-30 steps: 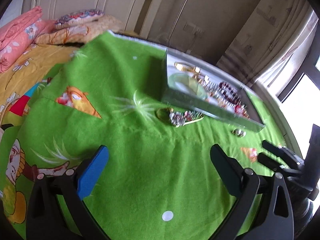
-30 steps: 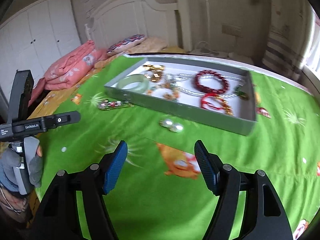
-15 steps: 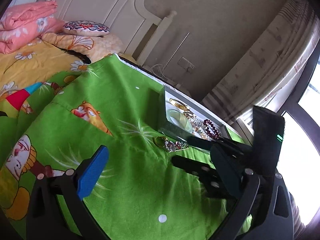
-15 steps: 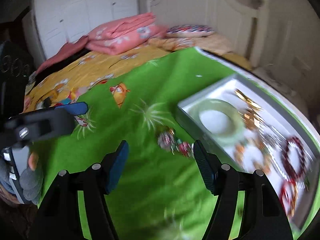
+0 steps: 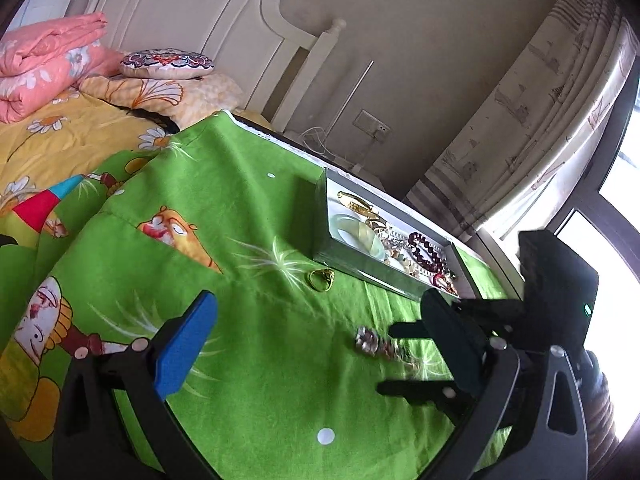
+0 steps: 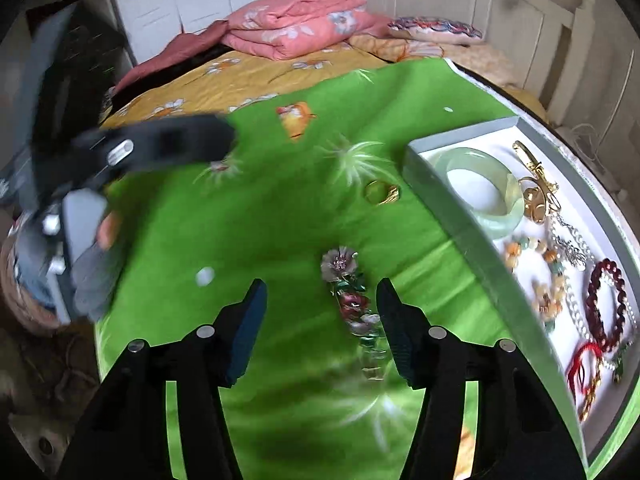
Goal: Organize jewelry
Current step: 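Grasp the flower brooch with the right gripper and lift it, then grasp the gold ring with the left gripper while the right gripper holds the brooch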
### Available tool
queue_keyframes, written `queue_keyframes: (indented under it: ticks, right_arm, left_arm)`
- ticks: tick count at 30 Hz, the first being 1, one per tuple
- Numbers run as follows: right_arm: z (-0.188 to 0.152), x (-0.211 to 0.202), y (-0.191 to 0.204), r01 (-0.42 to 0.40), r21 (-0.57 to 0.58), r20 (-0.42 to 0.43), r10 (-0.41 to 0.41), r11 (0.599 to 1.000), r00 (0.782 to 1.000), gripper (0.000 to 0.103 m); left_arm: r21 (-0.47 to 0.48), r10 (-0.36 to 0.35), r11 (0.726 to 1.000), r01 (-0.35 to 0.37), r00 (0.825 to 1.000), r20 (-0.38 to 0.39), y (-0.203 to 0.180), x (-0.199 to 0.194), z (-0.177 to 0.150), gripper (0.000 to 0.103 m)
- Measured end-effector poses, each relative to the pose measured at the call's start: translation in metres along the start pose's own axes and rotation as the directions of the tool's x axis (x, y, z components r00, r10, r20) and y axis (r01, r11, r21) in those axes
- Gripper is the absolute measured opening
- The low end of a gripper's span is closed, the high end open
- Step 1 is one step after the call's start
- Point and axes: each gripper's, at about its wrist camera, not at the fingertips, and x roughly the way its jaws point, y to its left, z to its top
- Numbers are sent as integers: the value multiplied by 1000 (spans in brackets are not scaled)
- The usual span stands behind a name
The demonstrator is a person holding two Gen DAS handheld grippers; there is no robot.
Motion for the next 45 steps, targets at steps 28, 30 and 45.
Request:
queue_keyframes:
  ticks: [28, 30, 45]
  right_arm:
    - [-111, -81, -16, 202, 425, 221, -318, 882, 922, 16]
    - [-119, -86, -24, 204, 471, 221, -338, 858, 915, 16]
    - [-143, -101, -37, 187, 565, 215, -362, 804, 907, 17]
  left_arm:
    - [82, 83, 994, -74, 989, -118, -13, 24, -5, 101]
    - [93, 94, 992, -81, 986, -140, -15, 28, -5, 101]
    - [456, 272, 880, -131, 927, -259, -64, 104, 5, 85]
